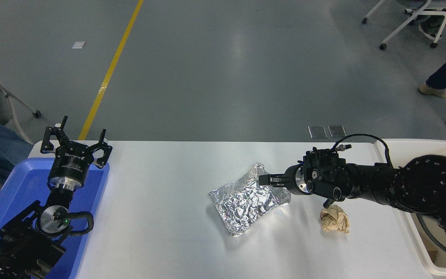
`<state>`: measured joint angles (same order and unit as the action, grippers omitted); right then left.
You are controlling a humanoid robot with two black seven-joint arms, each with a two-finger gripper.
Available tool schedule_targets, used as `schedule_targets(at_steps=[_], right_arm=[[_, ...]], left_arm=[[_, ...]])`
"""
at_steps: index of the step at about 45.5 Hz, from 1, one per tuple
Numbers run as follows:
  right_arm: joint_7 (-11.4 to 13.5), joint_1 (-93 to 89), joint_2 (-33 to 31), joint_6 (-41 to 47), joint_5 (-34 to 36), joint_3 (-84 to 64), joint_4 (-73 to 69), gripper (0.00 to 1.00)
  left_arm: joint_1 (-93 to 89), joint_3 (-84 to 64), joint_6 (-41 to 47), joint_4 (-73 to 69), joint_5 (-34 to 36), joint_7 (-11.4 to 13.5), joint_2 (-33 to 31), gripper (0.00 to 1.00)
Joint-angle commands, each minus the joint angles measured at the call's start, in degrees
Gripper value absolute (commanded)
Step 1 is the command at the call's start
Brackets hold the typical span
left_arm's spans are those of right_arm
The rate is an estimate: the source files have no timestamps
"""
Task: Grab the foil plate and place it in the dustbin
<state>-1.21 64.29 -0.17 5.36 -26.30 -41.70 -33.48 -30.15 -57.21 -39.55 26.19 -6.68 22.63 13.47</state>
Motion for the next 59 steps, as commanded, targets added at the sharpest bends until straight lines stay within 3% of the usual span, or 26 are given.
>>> schedule_targets(at_steps=[1,8,11,12,30,41,50,57,59], right_arm=[[-0.28,-3.03,0.17,-2.46,-1.13,1.62,1.48,0.37],[-0.28,-3.56,0.17,-2.55,-1.91,2.59,1.48,0.29],[-0.28,-3.56,0.17,-2.55,-2.09,2.59,1.57,0.12],[-0.28,-3.56,0.17,-2.55,-2.18,2.59,1.48,0.0],[-0.37,4.95,0.17,-0.62,-1.92,-1.45,-5.45,0.0],[-0.37,26.82,-15.19,7.72,-1.04,-9.09,-26.17,0.0],[-0.46,52.66,-29.78,24.94,-0.95,-16.83,-46.4,0.0],[-0.46,65.86,-32.78,39.53,2.21,-18.42,-50.46,0.0],[-0.46,68.06,-32.78,39.64,3.09,-18.51,-50.46,0.0]], left_arm=[[0.0,0.0,0.0,0.0,-0.09,0.05,-0.02,1.0],[0.0,0.0,0.0,0.0,-0.09,0.05,-0.02,1.0],[0.0,0.08,0.0,0.0,0.0,0.05,-0.02,1.0],[0.0,0.0,0.0,0.0,0.0,-0.04,-0.02,1.0],[0.0,0.08,0.0,0.0,0.0,-0.04,0.06,1.0],[0.09,0.0,0.0,0.0,0.0,-0.04,0.06,1.0],[0.09,0.0,-0.09,0.0,0.0,-0.04,0.06,1.0],[0.09,0.0,-0.09,0.0,0.0,-0.04,0.06,1.0],[0.09,0.0,-0.09,0.0,0.0,-0.04,0.06,1.0]])
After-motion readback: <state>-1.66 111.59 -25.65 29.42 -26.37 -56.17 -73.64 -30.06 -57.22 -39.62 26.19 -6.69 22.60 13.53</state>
